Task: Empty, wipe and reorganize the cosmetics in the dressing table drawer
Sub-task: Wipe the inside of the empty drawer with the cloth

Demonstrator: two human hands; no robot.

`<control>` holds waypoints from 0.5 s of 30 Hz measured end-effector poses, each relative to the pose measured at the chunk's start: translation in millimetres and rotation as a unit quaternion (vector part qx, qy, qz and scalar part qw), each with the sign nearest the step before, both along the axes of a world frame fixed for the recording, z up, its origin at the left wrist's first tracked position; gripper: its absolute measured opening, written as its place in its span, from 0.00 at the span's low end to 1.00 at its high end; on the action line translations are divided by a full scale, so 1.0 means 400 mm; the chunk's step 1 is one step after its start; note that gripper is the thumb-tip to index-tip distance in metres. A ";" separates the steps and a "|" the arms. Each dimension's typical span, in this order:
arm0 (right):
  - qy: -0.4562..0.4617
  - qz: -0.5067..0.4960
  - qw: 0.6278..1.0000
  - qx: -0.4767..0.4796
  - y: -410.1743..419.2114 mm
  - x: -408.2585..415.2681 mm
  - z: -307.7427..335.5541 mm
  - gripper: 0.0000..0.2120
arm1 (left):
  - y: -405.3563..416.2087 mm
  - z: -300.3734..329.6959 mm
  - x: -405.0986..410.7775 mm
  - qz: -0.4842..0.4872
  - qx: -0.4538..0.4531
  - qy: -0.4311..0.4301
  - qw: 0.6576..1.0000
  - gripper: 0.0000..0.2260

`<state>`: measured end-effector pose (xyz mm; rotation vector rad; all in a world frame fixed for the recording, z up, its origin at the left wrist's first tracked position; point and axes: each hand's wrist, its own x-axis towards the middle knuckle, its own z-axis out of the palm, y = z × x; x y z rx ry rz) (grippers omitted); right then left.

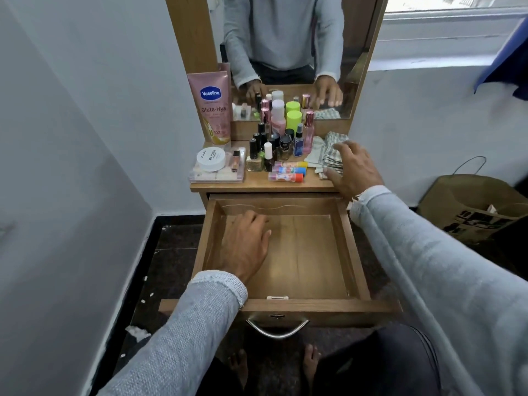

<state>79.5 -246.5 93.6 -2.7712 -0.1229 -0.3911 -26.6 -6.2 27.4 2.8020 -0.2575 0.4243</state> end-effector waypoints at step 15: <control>-0.023 -0.057 0.997 -0.035 0.005 -0.004 0.008 0.14 | 0.014 -0.023 -0.011 0.000 -0.013 0.019 1.000 0.11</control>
